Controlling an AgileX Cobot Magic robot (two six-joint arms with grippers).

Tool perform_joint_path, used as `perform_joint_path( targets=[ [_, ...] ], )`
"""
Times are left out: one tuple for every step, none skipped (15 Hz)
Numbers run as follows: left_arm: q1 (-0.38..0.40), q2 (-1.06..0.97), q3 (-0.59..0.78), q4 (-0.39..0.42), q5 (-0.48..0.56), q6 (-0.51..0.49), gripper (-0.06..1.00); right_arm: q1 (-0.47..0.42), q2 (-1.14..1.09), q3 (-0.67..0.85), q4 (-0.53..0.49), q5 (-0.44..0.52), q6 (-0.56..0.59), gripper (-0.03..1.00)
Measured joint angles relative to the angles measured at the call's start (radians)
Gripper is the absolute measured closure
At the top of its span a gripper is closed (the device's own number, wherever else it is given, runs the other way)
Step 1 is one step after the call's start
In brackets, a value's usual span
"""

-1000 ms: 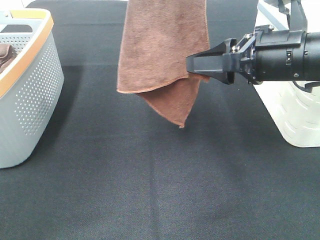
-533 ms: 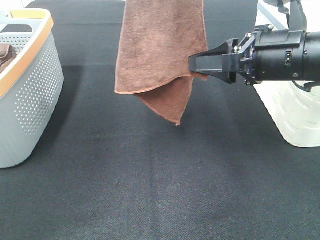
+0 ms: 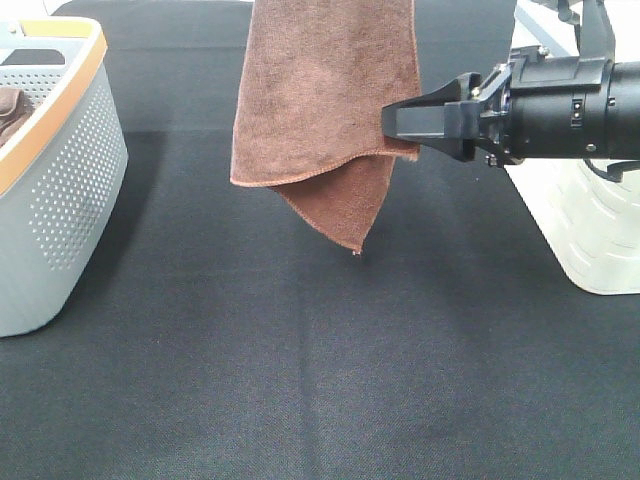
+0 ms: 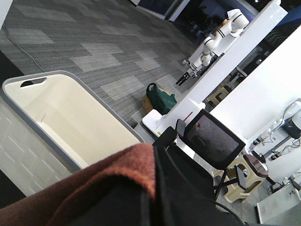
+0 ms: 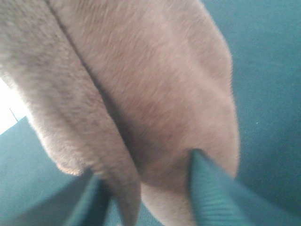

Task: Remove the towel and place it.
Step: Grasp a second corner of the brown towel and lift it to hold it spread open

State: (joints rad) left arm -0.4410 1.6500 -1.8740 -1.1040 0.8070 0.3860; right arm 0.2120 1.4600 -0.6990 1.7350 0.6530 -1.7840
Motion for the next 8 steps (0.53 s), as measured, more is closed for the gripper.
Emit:
perform_joint_path(
  targets=[
    [0.0, 0.0, 0.0, 0.0, 0.0, 0.0, 0.94, 0.0, 0.0, 0.0, 0.001, 0.01, 0.0, 0.78],
    [0.0, 0.0, 0.0, 0.0, 0.0, 0.0, 0.94, 0.0, 0.0, 0.0, 0.001, 0.019, 0.0, 0.87],
    [0.0, 0.0, 0.0, 0.0, 0.0, 0.0, 0.94, 0.0, 0.0, 0.0, -0.001, 0.029, 0.001, 0.96],
    [0.0, 0.0, 0.0, 0.0, 0.0, 0.0, 0.94, 0.0, 0.0, 0.0, -0.007, 0.036, 0.005, 0.97],
    [0.0, 0.0, 0.0, 0.0, 0.0, 0.0, 0.94, 0.0, 0.0, 0.0, -0.02, 0.036, 0.018, 0.97],
    [0.0, 0.0, 0.0, 0.0, 0.0, 0.0, 0.94, 0.0, 0.0, 0.0, -0.033, 0.036, 0.03, 0.97],
    [0.0, 0.0, 0.0, 0.0, 0.0, 0.0, 0.94, 0.0, 0.0, 0.0, -0.051, 0.036, 0.062, 0.97],
    [0.0, 0.0, 0.0, 0.001, 0.0, 0.0, 0.94, 0.0, 0.0, 0.0, -0.069, 0.036, 0.099, 0.97]
  ],
)
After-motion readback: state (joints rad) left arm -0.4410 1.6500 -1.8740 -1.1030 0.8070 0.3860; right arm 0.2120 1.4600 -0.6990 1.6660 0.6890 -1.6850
